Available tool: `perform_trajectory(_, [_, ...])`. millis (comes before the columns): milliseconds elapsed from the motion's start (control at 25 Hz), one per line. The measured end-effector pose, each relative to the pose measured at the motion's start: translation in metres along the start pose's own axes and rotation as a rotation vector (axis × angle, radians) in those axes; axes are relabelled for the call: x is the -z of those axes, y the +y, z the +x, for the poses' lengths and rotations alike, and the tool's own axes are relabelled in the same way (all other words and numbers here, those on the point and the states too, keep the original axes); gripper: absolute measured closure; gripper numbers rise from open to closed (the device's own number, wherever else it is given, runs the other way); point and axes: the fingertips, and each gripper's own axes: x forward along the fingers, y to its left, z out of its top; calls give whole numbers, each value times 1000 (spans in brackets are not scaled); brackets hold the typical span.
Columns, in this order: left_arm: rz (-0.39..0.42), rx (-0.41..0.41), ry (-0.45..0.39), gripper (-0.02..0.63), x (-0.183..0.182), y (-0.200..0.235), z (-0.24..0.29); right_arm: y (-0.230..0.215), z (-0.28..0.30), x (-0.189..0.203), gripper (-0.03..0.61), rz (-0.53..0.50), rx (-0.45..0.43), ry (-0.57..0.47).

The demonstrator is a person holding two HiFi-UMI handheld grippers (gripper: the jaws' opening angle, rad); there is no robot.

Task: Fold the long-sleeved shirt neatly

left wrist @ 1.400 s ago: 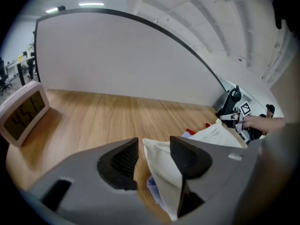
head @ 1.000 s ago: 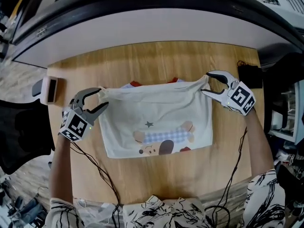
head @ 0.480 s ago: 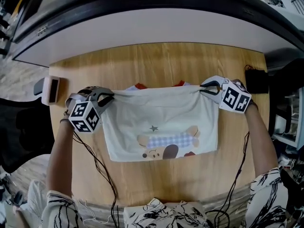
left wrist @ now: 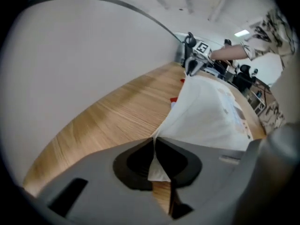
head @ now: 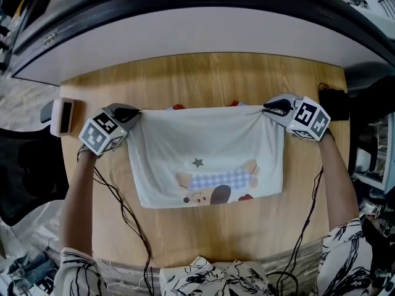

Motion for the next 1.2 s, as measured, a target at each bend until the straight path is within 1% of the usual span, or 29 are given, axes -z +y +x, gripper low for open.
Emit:
perform_trajectory(40, [-59,10,-13,574,-1,2,1,-1,-2,0,489,5,5,-7])
perform_trajectory(80, [-111,24,-33,542,-2,3,0,-4,-5,-1,453,19,9,-26])
perform_trajectory(120, [-156,34,-66,465,-5,5,-3,-8,-11,-3,422,44,15,-60])
perform_trajectory(160, [-191,31,-113,397,-9,9,-9,-14,-19,-6,408,79,32,-105])
perform_trajectory(200, [-211,13,-167,391,-13,14,-18,-23,-29,-9,405,117,62,-151])
perform_trajectory(240, [-210,-14,-211,386,-17,18,-28,-33,-39,-10,405,150,99,-188])
perform_trajectory(280, [-181,-39,-230,387,-18,19,-36,-41,-47,-10,405,175,132,-208])
perform_trajectory(320, [-134,-57,-218,391,-17,17,-40,-45,-51,-7,405,191,153,-207])
perform_trajectory(400, [-54,-80,-148,382,-6,12,-37,-46,-44,3,405,191,165,-154])
perform_trajectory(440, [-44,-90,-127,383,0,12,-32,-45,-36,7,404,185,167,-123])
perform_trajectory(480, [-56,-93,-124,383,3,13,-28,-44,-29,11,403,183,167,-99])
perform_trajectory(560, [-111,-72,-150,390,5,14,-23,-42,-20,14,400,193,165,-75])
perform_trajectory(600, [-135,-57,-158,412,6,15,-21,-43,-18,16,412,197,171,-67])
perform_trajectory(640, [-148,-54,-153,442,8,17,-19,-44,-17,18,477,199,180,-56])
perform_trajectory(680, [-152,-68,-138,464,11,21,-18,-46,-16,22,541,200,191,-44])
perform_trajectory(720, [-156,-91,-121,510,14,25,-17,-47,-16,25,554,201,200,-35])
perform_trajectory(840, [-187,-158,-105,532,20,35,-20,-48,-15,29,555,202,226,-29])
perform_trajectory(880, [-193,-195,-100,536,22,39,-22,-49,-15,30,555,201,240,-28])
perform_trajectory(920, [-197,-238,-92,591,25,45,-24,-50,-16,30,555,202,256,-27])
perform_trajectory(960, [-202,-272,-87,607,28,49,-25,-52,-17,31,555,209,273,-27])
perform_trajectory(1000, [-210,-289,-92,607,31,51,-27,-54,-18,31,552,219,291,-28])
perform_trajectory(1040, [-222,-295,-108,599,32,52,-29,-55,-19,31,543,228,312,-33])
perform_trajectory(1120, [-248,-302,-187,523,25,50,-43,-56,-29,28,533,249,363,-79])
perform_trajectory(1200, [-272,-294,-308,517,7,39,-67,-50,-48,19,480,302,397,-185])
